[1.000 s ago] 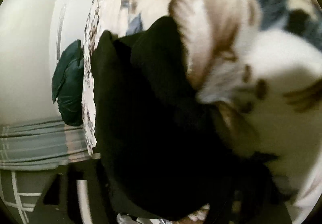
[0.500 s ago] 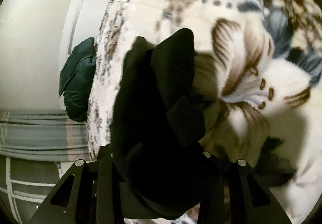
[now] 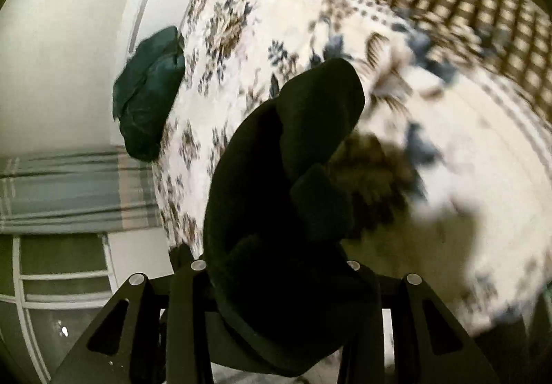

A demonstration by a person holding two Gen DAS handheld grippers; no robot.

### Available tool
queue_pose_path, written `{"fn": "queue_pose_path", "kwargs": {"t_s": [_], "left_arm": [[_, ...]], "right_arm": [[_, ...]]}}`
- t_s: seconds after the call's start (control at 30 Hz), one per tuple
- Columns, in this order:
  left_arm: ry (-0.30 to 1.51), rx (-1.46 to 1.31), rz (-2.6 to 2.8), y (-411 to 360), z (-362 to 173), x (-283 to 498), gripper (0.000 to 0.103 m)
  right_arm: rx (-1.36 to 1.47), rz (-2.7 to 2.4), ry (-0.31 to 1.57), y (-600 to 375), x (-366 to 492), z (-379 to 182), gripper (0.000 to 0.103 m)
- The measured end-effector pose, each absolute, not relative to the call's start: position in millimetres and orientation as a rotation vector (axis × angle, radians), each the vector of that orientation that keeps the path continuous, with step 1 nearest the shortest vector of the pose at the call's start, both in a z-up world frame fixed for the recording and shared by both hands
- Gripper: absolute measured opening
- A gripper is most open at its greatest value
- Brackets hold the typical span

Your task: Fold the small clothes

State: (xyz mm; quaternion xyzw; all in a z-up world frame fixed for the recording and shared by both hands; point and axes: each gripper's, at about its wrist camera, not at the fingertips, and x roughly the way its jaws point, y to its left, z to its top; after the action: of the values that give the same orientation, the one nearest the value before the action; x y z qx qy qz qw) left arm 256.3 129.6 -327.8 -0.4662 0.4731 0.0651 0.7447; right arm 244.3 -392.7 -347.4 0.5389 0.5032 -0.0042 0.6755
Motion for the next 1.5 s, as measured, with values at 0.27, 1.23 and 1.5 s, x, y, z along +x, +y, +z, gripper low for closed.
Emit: {"fn": "queue_pose_path", "kwargs": {"t_s": [0.27,1.23,1.5], "left_arm": [[1.272,-1.069,0.242,151.0,-304.8,176.6,0.029],[1.267,-0.646,0.03,150.1,-450.7,346.1,0.073],[1.389,-0.606,-0.025,133.1,-516.6,299.6,0.073]], "right_arm": [[1.301,-0.156,1.299,-373.3,116.2,-304.0,0.04],[0.995,-0.115,1.301,-422.4,261.2,-452.8,0.089],[0.892,-0.193,1.405,-378.8,201.3,-523.2,0.088]]}}
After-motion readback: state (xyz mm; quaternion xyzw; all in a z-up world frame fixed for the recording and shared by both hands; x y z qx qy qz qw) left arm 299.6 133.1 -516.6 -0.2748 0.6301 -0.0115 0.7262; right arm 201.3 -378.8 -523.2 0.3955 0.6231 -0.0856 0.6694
